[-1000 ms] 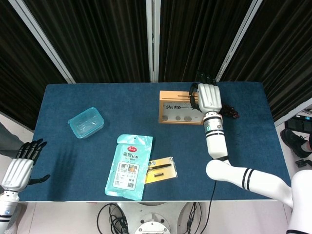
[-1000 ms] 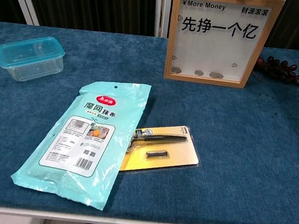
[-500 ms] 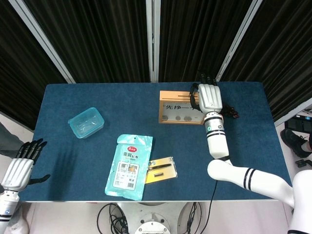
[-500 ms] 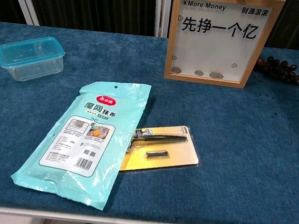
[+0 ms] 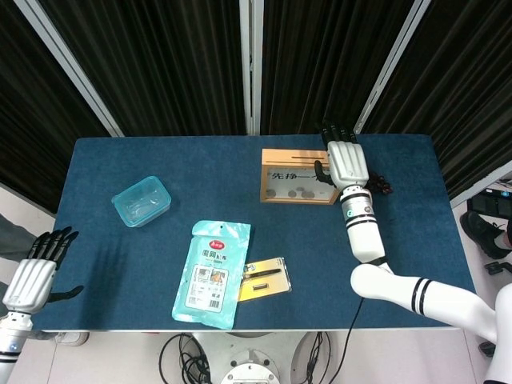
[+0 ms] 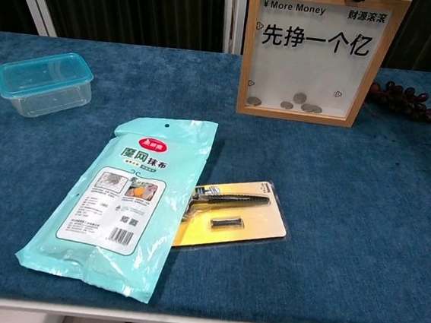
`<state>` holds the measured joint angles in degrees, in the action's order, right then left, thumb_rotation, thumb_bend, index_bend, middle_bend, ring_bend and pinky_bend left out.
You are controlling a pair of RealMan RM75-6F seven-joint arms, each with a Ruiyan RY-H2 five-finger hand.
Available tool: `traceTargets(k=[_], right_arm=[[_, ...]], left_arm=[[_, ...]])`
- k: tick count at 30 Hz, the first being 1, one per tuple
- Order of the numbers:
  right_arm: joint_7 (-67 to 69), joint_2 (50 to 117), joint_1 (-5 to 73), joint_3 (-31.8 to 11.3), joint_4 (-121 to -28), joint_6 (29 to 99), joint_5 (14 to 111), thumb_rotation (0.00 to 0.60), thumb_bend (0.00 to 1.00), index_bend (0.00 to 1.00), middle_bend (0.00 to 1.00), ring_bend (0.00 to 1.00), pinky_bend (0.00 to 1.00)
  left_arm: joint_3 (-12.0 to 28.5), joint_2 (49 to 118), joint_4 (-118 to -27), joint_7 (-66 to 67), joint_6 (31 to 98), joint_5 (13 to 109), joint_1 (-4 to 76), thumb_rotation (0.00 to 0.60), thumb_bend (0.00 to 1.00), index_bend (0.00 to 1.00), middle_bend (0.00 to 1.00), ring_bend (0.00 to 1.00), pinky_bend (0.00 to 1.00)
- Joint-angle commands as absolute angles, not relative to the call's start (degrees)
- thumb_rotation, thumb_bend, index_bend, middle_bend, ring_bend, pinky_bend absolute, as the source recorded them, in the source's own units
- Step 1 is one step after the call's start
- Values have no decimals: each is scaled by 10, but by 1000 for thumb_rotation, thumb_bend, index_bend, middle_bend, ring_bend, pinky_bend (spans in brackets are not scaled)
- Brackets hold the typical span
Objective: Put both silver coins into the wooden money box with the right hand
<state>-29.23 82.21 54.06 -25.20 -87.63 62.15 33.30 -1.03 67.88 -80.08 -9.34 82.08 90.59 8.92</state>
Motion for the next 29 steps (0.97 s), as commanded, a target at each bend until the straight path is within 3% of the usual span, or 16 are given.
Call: traceTargets(k=[1,6,9,13,17,21,29], right_arm=[[-260,792,510,-240,-921,644,388,600,346,63,0,0,0],[-196,716,417,-184,-1006,719,541,600,346,60,0,0,0],[-160,673,344,-124,-1027,776,636,600,345,43,0,0,0],[-119,654,238,-28,-985,862,740,600,341,8,0,0,0],[-51,673,159,38,-906,900,787,600,341,0,0,0,0],[-20,703,104,63,-830,929,805,600,339,0,0,0,0],[-5,712,62,50,-804,959,825,600,339,0,0,0,0]], left_arm=[[-9,677,-803,-91,822,907,90,600,48,0,0,0,0],[-6,673,-813,-83,822,909,94,600,48,0,0,0,0],[-4,673,-819,-75,823,911,97,600,48,0,0,0,0],[-3,673,-829,-59,823,914,100,600,48,0,0,0,0],[-1,672,-841,-42,821,917,105,600,48,0,0,0,0],[1,674,-851,-27,824,926,110,600,47,0,0,0,0],[5,682,-854,-13,827,929,115,600,47,0,0,0,0]])
